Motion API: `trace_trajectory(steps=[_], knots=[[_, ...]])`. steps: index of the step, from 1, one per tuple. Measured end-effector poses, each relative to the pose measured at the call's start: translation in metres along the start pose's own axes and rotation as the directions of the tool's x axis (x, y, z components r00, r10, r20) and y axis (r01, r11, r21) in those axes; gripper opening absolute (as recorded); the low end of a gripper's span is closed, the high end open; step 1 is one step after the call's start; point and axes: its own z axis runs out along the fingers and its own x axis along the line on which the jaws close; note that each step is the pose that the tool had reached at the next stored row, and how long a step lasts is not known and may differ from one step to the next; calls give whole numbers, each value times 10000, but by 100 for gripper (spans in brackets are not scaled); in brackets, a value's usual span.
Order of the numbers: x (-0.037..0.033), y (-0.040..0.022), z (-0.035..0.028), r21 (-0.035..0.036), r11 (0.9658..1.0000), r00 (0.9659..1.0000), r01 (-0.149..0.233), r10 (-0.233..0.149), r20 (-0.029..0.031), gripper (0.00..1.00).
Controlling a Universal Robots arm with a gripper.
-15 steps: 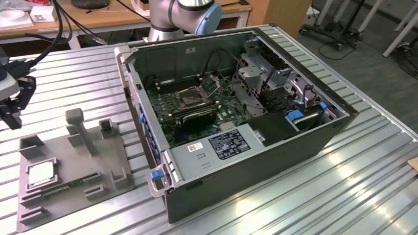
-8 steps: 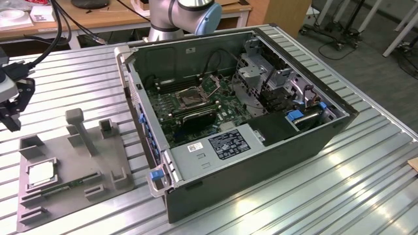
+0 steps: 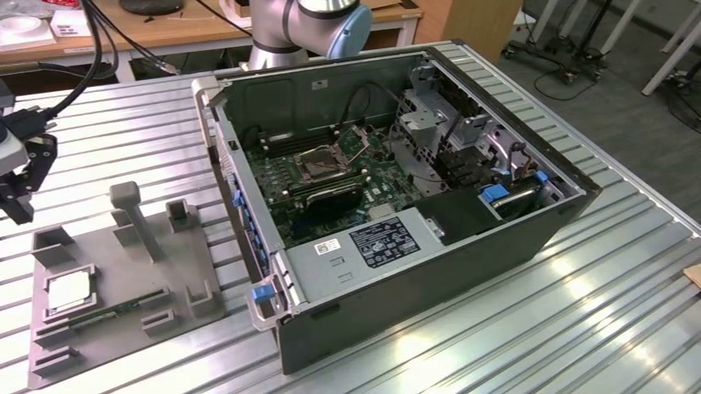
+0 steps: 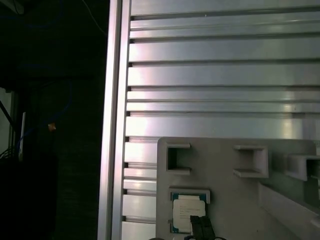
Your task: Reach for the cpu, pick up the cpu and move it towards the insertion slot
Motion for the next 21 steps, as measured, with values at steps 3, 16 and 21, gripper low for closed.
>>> trace_trajectory(steps=[3, 16, 21], knots=[[2, -4, 1, 1, 10000, 10000, 0, 0, 0, 11], [17, -35, 52, 1, 10000, 10000, 2, -2, 0, 11], [18, -37, 63, 1, 10000, 10000, 2, -2, 1, 11]])
